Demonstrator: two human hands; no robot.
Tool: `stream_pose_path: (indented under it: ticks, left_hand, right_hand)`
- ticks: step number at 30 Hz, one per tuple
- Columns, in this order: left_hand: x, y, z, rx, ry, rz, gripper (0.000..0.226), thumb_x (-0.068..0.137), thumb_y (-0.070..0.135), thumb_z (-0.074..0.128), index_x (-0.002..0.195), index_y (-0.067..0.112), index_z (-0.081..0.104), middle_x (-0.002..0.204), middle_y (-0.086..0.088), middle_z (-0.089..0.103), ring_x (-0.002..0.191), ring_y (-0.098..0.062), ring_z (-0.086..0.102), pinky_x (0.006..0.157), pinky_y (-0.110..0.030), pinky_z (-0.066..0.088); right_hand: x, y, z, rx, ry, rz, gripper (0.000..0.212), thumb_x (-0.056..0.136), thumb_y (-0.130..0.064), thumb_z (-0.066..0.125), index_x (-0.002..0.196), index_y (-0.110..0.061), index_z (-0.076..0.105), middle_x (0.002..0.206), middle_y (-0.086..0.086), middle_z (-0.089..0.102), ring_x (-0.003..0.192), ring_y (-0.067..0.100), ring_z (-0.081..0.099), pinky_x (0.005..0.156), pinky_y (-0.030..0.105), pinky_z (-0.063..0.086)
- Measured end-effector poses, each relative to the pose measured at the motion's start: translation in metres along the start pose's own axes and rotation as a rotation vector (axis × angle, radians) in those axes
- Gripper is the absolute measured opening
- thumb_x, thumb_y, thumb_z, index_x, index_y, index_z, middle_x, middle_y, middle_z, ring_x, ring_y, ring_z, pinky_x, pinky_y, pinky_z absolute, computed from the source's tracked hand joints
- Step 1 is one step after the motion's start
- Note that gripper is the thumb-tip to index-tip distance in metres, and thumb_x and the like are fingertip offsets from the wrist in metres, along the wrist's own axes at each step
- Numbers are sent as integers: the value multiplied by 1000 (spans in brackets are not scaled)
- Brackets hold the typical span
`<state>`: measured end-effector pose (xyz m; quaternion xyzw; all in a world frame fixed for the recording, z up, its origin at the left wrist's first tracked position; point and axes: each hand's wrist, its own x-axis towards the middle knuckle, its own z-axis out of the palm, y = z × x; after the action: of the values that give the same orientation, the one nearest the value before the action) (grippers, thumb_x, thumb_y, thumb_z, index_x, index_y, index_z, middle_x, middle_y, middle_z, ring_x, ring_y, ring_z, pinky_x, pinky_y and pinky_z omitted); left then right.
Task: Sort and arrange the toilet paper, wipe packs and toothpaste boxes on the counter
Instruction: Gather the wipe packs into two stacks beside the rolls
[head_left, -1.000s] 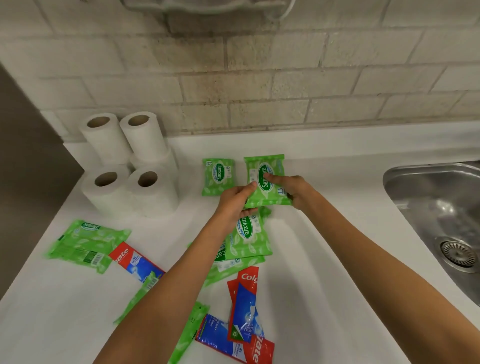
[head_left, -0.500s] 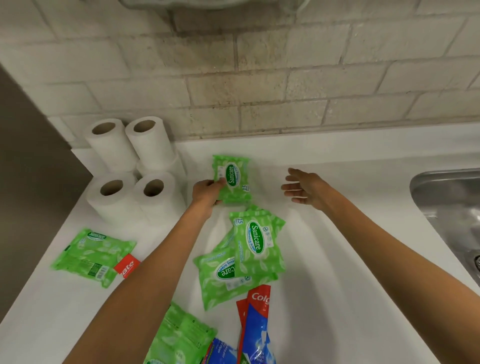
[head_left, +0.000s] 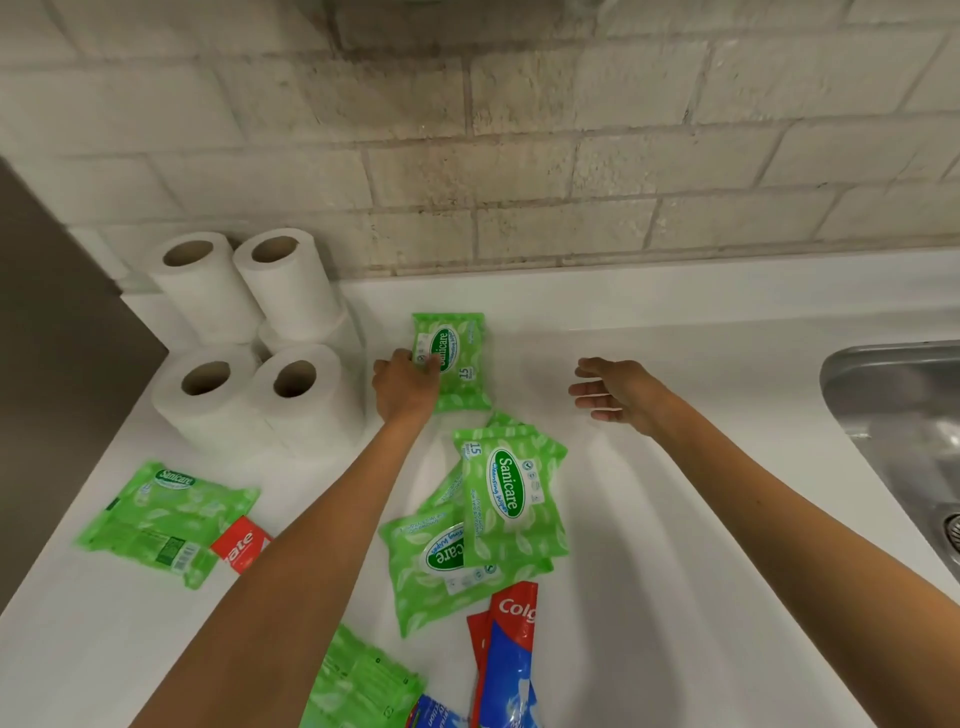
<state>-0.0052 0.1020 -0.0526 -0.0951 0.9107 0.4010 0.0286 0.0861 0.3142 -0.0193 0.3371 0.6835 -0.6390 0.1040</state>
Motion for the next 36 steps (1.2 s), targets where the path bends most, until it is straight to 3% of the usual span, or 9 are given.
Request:
stream_pose_path:
  ticks: [3, 5, 12, 18, 22, 26, 31, 34, 36]
  left_hand:
    - [-9, -2, 7, 110, -54, 106, 85, 76, 52, 64, 142, 14, 27, 136, -17, 37, 126, -36, 38, 98, -44, 39]
    - [-14, -3, 12, 189, -87, 169, 97, 71, 56, 67, 146, 18, 18, 140, -16, 33, 129, -35, 34, 100, -45, 37]
    - [-13, 0, 20, 312, -82, 202, 96, 73, 60, 63, 146, 17, 20, 143, -18, 32, 131, -35, 32, 102, -48, 32]
    - [-9, 5, 19, 370, -92, 221, 94, 73, 64, 59, 145, 16, 23, 143, -19, 34, 131, -37, 32, 101, -50, 32]
    - [-6, 9, 12, 408, -188, 214, 97, 75, 67, 54, 148, 17, 14, 151, -19, 24, 137, -37, 25, 106, -54, 25]
    - [-18, 11, 1, 257, -210, 224, 91, 83, 66, 43, 149, 17, 3, 157, -19, 9, 145, -34, 10, 115, -52, 13]
    - [-60, 1, -18, -95, -74, 320, 66, 92, 43, 47, 143, 6, 28, 145, -19, 35, 134, -31, 35, 109, -36, 29]
    - [-82, -11, -26, -155, -88, 287, 56, 93, 36, 48, 140, 9, 34, 142, -16, 39, 129, -28, 41, 105, -31, 32]
    - [-91, -18, -29, -175, -97, 262, 53, 93, 34, 49, 138, 9, 37, 140, -15, 41, 127, -28, 43, 105, -32, 34]
  right_hand:
    - [0, 0, 5, -12, 4, 0, 19, 95, -31, 46, 101, -15, 55, 79, 0, 60, 67, 13, 54, 64, 25, 38]
    - [-1, 1, 8, -21, 3, 2, 17, 94, -30, 47, 97, -16, 56, 82, 1, 61, 67, 14, 54, 64, 25, 39]
    - [-4, 8, 11, -40, 15, 10, 15, 92, -25, 50, 101, -14, 56, 97, 8, 61, 66, 16, 55, 63, 25, 40]
    - [-10, 19, 15, -75, 16, -25, 13, 91, -19, 54, 98, -8, 56, 78, 7, 57, 59, 17, 51, 56, 24, 37]
    - [-20, 30, 22, -145, -13, -59, 13, 89, -16, 57, 95, -5, 59, 71, 6, 55, 56, 16, 49, 54, 24, 38]
    - [-33, 43, 31, -298, -64, -65, 22, 82, -25, 69, 81, -4, 61, 64, 7, 54, 50, 17, 47, 49, 24, 39]
    - [-49, 58, 49, -471, -99, -40, 45, 72, -32, 78, 51, -12, 44, 53, 5, 50, 43, 18, 46, 46, 24, 39]
    - [-56, 64, 55, -439, -61, -59, 38, 72, -25, 79, 57, -14, 46, 76, 12, 62, 68, 26, 59, 59, 30, 47]
    - [-59, 66, 56, -390, -59, -61, 28, 72, -22, 79, 65, -14, 53, 87, 14, 66, 76, 26, 62, 59, 29, 48]
